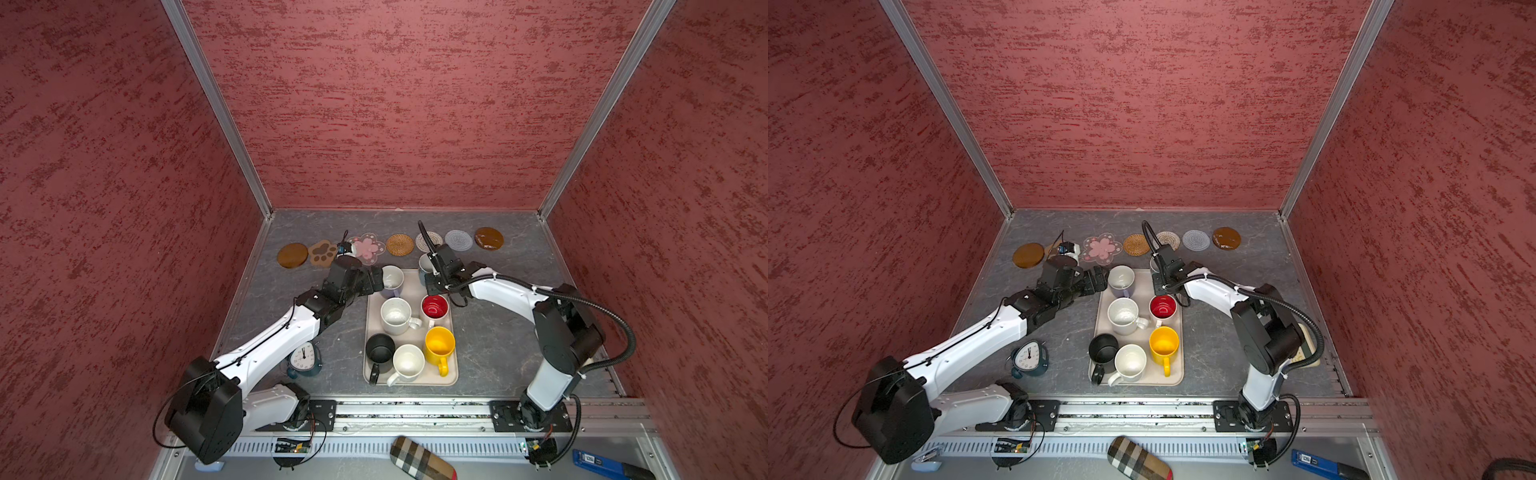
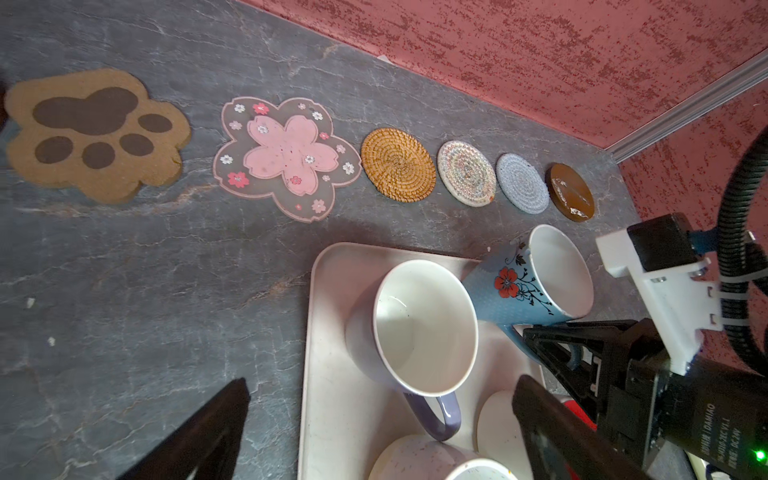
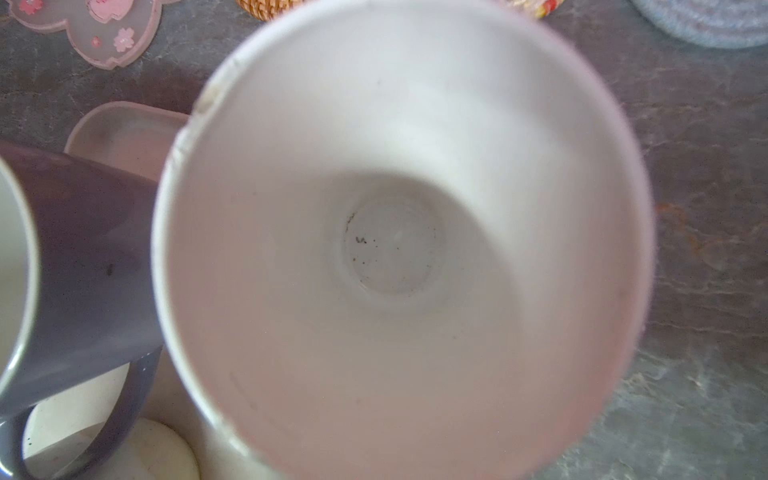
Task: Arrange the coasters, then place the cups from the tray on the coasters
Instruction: 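Carry the blue floral mug with the right gripper to the dark brown coaster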
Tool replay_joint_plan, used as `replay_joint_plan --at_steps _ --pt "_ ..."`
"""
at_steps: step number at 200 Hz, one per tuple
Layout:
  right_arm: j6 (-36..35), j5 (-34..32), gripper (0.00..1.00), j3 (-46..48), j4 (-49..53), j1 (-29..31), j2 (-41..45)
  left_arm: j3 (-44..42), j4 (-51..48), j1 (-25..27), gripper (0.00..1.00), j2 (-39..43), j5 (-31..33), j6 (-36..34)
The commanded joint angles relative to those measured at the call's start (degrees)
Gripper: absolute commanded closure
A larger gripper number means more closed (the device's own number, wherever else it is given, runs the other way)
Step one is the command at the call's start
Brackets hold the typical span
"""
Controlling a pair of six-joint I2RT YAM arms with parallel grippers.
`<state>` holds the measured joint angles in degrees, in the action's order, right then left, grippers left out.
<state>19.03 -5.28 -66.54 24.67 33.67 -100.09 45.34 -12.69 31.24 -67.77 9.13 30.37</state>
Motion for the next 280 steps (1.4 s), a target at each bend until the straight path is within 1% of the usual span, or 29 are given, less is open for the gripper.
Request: replay_joint_plan --at_steps 1,37,60,95,118,134,151,159,195,216,244,280 --pt "-0.74 -1.22 1.00 -0.90 -2.75 -0.23 4.18 2.28 -4.71 0.37 0.00 3.52 1.63 -0.90" --pt "-2.21 -2.24 1.00 -3.28 -2.18 -0.27 5.30 5.19 -11.33 0.56 0.00 9.69 1.70 -2.28" --pt "-2.84 -3.22 1.00 -5.00 -1.19 -0.35 6.05 7.61 -15.80 0.44 0.00 12.48 2.95 -2.67" --pt "-3.76 -3.39 1.00 -8.24 0.65 -1.80 6.76 10.88 -19.78 0.13 0.00 13.59 3.18 -2.70" --pt "-4.16 -2.91 1.00 -10.24 1.85 -4.13 6.67 12.20 -20.44 -0.19 0.00 13.21 2.66 -3.52" --pt "-4.56 -2.35 1.00 -11.16 1.82 -6.05 6.37 13.43 -20.38 -1.51 0.00 11.48 1.19 -4.18" --pt "-4.96 -1.91 1.00 -12.00 1.45 -8.30 5.37 15.05 -20.37 -4.35 0.00 8.19 -4.36 -4.05" --pt "-4.96 -1.57 1.00 -12.32 1.19 -9.46 4.77 15.97 -20.44 -5.25 0.00 6.29 -5.89 -3.92" --pt "-4.35 -1.55 1.00 -13.73 -1.40 -14.02 1.69 18.27 -17.50 -5.46 0.00 -0.27 -7.57 -6.83" --pt "-4.18 -1.06 1.00 -15.60 -2.69 -16.11 -0.80 18.36 -14.06 -5.28 0.00 -2.84 -7.24 -8.08" --pt "-4.65 -1.35 1.00 -20.80 -1.07 -18.59 -5.86 17.87 -9.89 -3.73 0.00 -5.66 -3.38 -9.28" --pt "-5.86 -1.21 1.00 -26.08 -0.29 -22.14 -10.37 17.95 -4.10 -3.30 0.00 -11.04 -3.32 -9.18"
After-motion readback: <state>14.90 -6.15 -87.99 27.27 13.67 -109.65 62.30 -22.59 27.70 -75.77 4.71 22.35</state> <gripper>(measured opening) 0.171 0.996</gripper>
